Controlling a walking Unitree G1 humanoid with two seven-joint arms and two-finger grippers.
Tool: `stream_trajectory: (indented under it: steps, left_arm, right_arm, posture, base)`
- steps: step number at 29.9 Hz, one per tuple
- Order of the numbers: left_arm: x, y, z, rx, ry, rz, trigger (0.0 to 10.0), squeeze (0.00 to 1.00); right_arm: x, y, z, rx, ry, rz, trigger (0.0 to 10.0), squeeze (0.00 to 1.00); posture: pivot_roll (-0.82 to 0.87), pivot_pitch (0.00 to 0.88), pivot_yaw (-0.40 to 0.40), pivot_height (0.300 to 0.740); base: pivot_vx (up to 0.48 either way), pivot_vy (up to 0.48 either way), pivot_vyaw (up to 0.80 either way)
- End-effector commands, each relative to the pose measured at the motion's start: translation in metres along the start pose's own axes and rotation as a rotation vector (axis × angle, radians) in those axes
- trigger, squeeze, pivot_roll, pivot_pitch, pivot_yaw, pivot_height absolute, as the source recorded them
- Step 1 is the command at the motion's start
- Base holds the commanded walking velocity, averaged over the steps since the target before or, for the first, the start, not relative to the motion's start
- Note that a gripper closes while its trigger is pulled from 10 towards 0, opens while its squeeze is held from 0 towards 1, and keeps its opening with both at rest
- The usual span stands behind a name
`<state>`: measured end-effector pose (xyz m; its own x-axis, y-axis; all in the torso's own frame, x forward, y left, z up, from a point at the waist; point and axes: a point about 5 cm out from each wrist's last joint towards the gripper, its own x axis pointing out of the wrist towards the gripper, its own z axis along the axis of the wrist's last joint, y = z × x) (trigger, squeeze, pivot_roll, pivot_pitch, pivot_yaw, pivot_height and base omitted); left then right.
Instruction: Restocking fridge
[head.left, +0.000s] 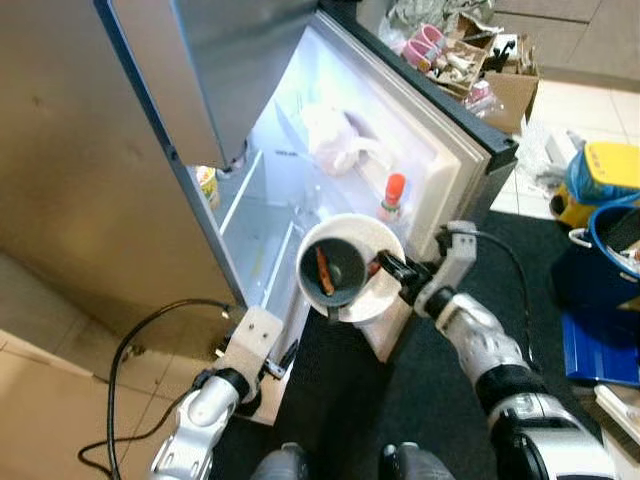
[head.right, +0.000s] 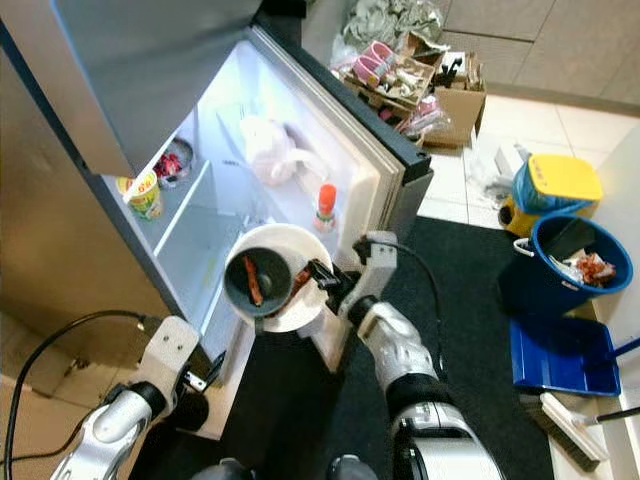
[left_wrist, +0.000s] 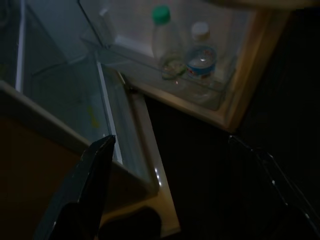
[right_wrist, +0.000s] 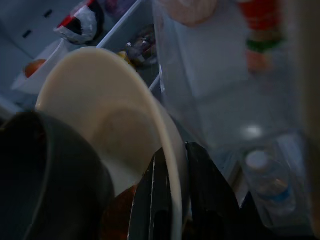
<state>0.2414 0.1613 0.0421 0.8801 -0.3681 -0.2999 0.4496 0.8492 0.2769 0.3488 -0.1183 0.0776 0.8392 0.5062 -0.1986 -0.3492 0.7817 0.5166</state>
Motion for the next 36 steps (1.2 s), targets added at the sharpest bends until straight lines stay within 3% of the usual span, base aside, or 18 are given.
stream_trajectory:
  steps: [1,7,9,10,13,16,17,19,22,29,36]
  left_arm:
    - [-0.002,-0.006,-0.005,-0.008,0.025,-0.006,10.0,0.0]
    - [-0.003,-0.004,-0.005,-0.005,0.031,-0.004,10.0,0.0]
    - [-0.004,-0.004,-0.004,-0.002,0.033,-0.005,10.0,0.0]
    - [-0.004,-0.003,-0.004,0.0,0.035,-0.007,10.0,0.0]
    - [-0.004,-0.003,-0.004,0.001,0.036,-0.007,10.0,0.0]
    - [-0.003,-0.003,-0.003,0.001,0.037,-0.006,10.0,0.0]
    - [-0.003,-0.003,-0.003,0.001,0.037,-0.006,10.0,0.0]
    - [-0.002,-0.003,-0.004,0.001,0.037,-0.008,10.0,0.0]
    - [-0.002,-0.003,-0.004,0.001,0.04,-0.012,10.0,0.0]
    - [0.002,-0.004,-0.003,0.004,0.04,-0.017,10.0,0.0]
    - [0.001,-0.006,-0.006,0.033,0.055,-0.027,10.0,0.0]
  right_arm:
    - [-0.006,-0.014,0.013,0.02,-0.068,-0.075,10.0,0.0]
    - [-0.017,-0.038,0.038,0.045,-0.154,-0.213,10.0,0.0]
    - [-0.033,-0.06,0.055,0.05,-0.211,-0.318,10.0,0.0]
    - [-0.051,-0.079,0.067,0.05,-0.256,-0.404,10.0,0.0]
    - [-0.06,-0.089,0.073,0.048,-0.277,-0.447,10.0,0.0]
    - [-0.11,-0.127,0.098,0.055,-0.378,-0.641,10.0,0.0]
    - [-0.11,-0.127,0.098,0.055,-0.378,-0.641,10.0,0.0]
    - [-0.133,-0.14,0.108,0.063,-0.426,-0.711,10.0,0.0]
    - [-0.146,-0.146,0.113,0.091,-0.476,-0.726,10.0,0.0]
    - [-0.128,-0.136,0.096,0.148,-0.497,-0.609,10.0,0.0]
    - [-0.095,-0.109,0.065,0.254,-0.49,-0.459,10.0,0.0]
  posture:
    - [0.0,0.154,-0.016,0.74]
    - [0.0,0.15,-0.006,0.74]
    - [0.0,0.148,-0.004,0.74]
    - [0.0,0.148,-0.004,0.74]
    - [0.0,0.148,-0.004,0.74]
    - [-0.02,0.143,0.003,0.74]
    - [-0.02,0.143,0.003,0.74]
    - [-0.02,0.141,0.003,0.74]
    - [-0.03,0.139,0.006,0.74]
    - [-0.03,0.137,0.01,0.74]
    - [-0.03,0.137,0.018,0.74]
  base:
    - [0.0,0.0,0.0]
    - [0.0,0.0,0.0]
    - [0.0,0.0,0.0]
    - [0.0,0.0,0.0]
    - [0.0,0.0,0.0]
    - [0.0,0.0,0.0]
    - [0.0,0.0,0.0]
    - [0.0,0.0,0.0]
    - [0.0,0.0,0.0]
    - [0.0,0.0,0.0]
    - [0.0,0.0,0.0]
